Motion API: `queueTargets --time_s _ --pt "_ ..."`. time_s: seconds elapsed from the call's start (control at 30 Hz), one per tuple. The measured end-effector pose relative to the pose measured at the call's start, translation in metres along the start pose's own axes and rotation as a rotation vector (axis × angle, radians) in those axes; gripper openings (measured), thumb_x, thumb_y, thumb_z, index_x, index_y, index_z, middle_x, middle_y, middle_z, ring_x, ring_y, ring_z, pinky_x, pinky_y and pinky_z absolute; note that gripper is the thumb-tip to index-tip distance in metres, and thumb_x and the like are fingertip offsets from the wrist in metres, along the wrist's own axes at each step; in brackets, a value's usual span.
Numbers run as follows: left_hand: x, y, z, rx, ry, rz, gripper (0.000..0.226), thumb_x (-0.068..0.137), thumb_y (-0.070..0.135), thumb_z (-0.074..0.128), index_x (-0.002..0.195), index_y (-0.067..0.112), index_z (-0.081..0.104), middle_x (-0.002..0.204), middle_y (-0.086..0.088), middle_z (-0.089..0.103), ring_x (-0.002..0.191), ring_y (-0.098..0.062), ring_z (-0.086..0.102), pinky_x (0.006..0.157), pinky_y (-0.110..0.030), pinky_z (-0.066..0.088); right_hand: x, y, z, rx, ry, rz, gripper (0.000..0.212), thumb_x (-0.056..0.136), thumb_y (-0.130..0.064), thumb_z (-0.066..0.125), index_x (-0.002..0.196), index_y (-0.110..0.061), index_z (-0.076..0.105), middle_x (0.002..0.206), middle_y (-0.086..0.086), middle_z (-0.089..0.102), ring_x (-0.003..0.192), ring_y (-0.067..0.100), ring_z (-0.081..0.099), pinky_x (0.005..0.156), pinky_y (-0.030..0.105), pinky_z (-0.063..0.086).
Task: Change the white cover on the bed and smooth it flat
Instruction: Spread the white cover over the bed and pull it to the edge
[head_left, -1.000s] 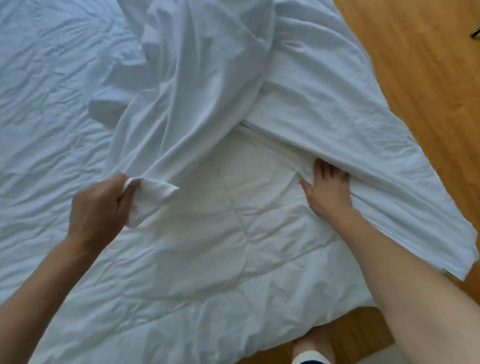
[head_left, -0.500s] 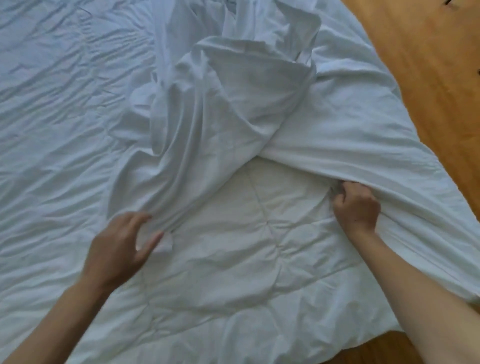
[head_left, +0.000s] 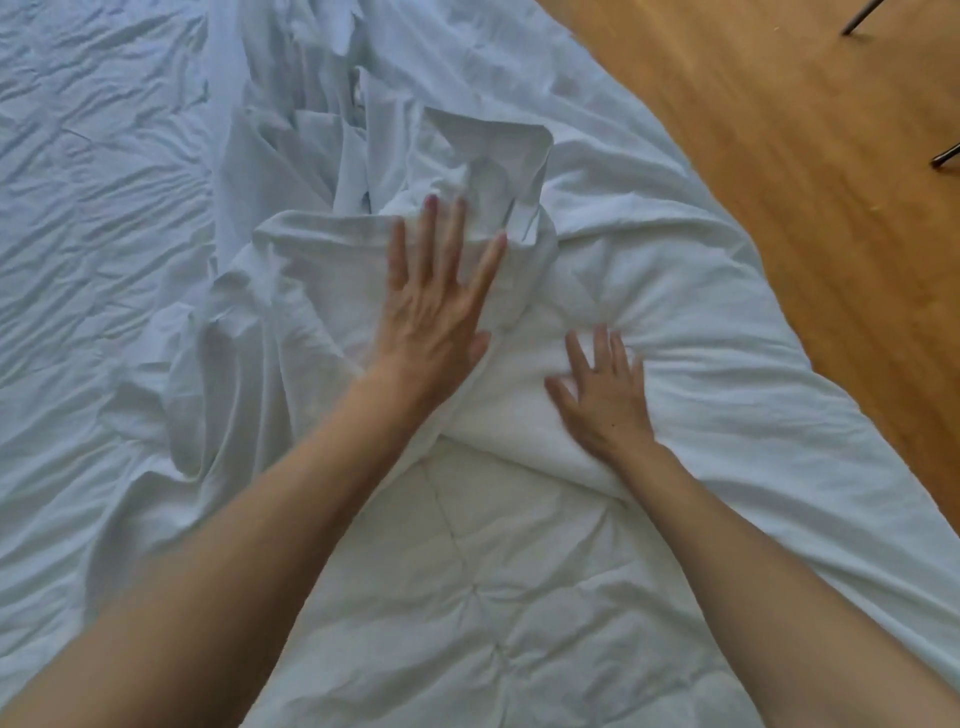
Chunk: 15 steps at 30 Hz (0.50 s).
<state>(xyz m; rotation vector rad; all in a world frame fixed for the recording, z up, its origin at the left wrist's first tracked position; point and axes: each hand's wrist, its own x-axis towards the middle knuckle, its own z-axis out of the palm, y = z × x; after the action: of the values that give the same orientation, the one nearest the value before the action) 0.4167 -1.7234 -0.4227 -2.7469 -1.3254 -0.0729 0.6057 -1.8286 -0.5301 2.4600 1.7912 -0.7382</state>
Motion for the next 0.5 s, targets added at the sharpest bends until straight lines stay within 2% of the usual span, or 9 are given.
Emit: queueTargets --time_s 0.03,0.1,0.13,0.17,0.23,0.3,0.37,0.5 --pt "0.015 -0.006 0.005 0.013 -0.103 -0.072 0.087 0.074 0.031 0.071 0.15 0.015 0.031 0.152 -0.031 0.024 0.14 -0.05 0.022 0.114 -0.059 0.013 0.002 0.0 0.004 -0.034 -0.028 0.009 0.069 0.097 -0.06 0.024 0.154 -0.03 0.002 0.161 0.008 -0.012 0.148 0.023 -0.012 0.118 0.048 -0.004" --pt "0.027 -0.021 0.014 -0.017 -0.271 -0.225 0.062 0.086 0.028 0.061 0.141 0.011 0.038 0.138 -0.029 0.039 0.125 -0.047 0.042 0.104 -0.055 0.032 0.005 -0.003 0.008 -0.102 -0.077 0.042 0.071 0.096 -0.063 0.018 0.153 -0.029 -0.007 0.16 0.007 -0.019 0.147 0.023 -0.018 0.117 0.051 -0.007" --pt "0.026 -0.029 0.014 -0.052 -0.247 -0.25 0.044 0.09 0.025 0.057 0.129 0.007 0.046 0.125 -0.026 0.047 0.112 -0.045 0.052 0.091 -0.051 0.041 0.006 -0.006 0.008 -0.127 -0.091 0.06 0.071 0.096 -0.064 0.015 0.153 -0.029 -0.01 0.159 0.008 -0.022 0.146 0.024 -0.02 0.116 0.053 -0.007" --pt "0.021 -0.038 0.012 -0.081 -0.19 -0.249 0.032 0.092 0.025 0.056 0.116 0.004 0.051 0.114 -0.024 0.052 0.099 -0.044 0.057 0.077 -0.049 0.043 0.007 -0.008 0.009 -0.142 -0.095 0.073 0.071 0.095 -0.064 0.012 0.152 -0.028 -0.012 0.159 0.008 -0.023 0.146 0.025 -0.021 0.115 0.054 -0.007" --pt "0.002 -0.061 -0.003 -0.165 -0.112 -0.309 0.033 0.092 0.033 0.059 0.102 0.003 0.053 0.104 -0.024 0.057 0.085 -0.046 0.06 0.064 -0.045 0.039 0.009 -0.013 0.008 -0.152 -0.104 0.1 0.072 0.096 -0.063 0.011 0.152 -0.027 -0.014 0.158 0.009 -0.023 0.146 0.026 -0.021 0.114 0.056 -0.006" --pt "-0.024 -0.102 -0.019 -0.246 -0.018 -0.497 0.037 0.092 0.04 0.059 0.1 0.005 0.052 0.101 -0.028 0.061 0.087 -0.049 0.06 0.066 -0.045 0.038 0.01 -0.017 0.008 -0.165 -0.123 0.136 0.071 0.096 -0.062 0.011 0.152 -0.026 -0.015 0.159 0.009 -0.022 0.146 0.027 -0.019 0.114 0.057 -0.005" --pt "-0.057 -0.153 -0.036 -0.234 0.011 -0.695 0.041 0.094 0.044 0.054 0.101 0.004 0.051 0.097 -0.033 0.061 0.089 -0.051 0.059 0.068 -0.044 0.036 0.011 -0.027 0.006 -0.176 -0.127 0.198 0.069 0.098 -0.058 0.015 0.153 -0.025 -0.01 0.16 0.011 -0.017 0.147 0.029 -0.015 0.115 0.058 0.001" --pt "-0.126 -0.244 -0.059 -0.213 0.051 -1.032 0.053 0.09 0.057 0.044 0.105 0.007 0.048 0.096 -0.031 0.061 0.089 -0.051 0.059 0.074 -0.051 0.044 0.014 -0.068 -0.004 -0.093 -0.117 0.407 0.062 0.101 -0.038 0.027 0.154 -0.015 0.005 0.159 0.019 -0.003 0.146 0.037 0.0 0.116 0.053 0.012"
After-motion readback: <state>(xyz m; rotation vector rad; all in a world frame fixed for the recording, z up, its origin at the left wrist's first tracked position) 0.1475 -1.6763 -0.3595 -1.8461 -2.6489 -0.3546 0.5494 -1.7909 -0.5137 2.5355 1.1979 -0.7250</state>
